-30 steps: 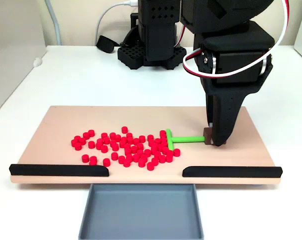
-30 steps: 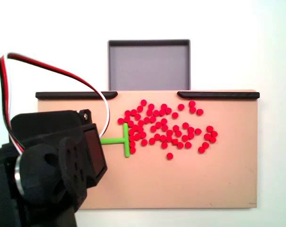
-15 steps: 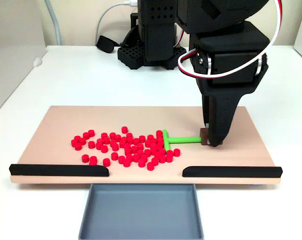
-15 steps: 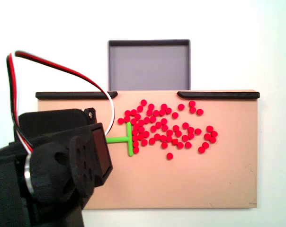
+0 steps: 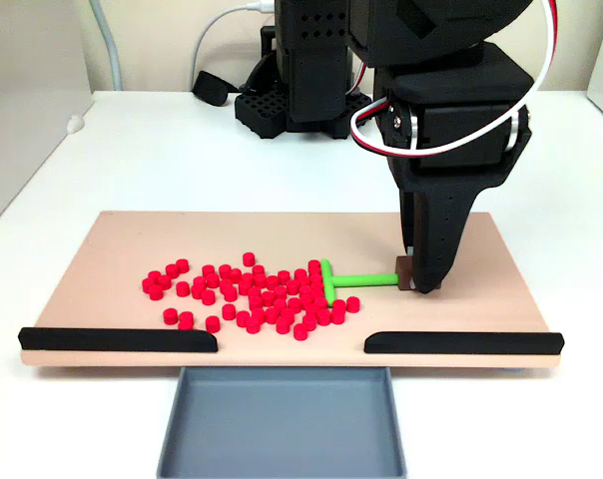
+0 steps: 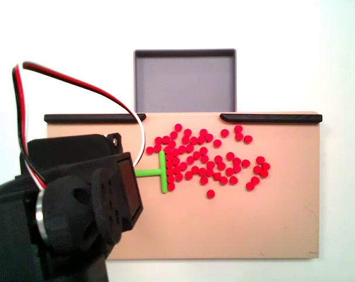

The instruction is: Gather the left side granules

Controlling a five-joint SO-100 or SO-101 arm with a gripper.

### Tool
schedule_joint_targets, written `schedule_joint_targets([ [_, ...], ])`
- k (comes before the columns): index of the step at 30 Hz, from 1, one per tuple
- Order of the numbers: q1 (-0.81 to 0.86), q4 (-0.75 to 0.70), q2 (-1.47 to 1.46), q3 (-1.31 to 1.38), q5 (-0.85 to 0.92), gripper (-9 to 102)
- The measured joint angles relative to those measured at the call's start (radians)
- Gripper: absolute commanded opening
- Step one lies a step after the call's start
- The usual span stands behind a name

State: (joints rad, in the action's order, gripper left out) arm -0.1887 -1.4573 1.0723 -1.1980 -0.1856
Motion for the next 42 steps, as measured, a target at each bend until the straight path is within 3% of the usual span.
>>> schedule_joint_targets([
  [31, -0.092, -0.025, 0.100, -0.002, -0.032, 0],
  [36, -0.124, -0.084, 0.164, -0.003, -0.023, 0],
  [42, -0.137, -0.155, 0.330, -0.069, 0.153, 0],
])
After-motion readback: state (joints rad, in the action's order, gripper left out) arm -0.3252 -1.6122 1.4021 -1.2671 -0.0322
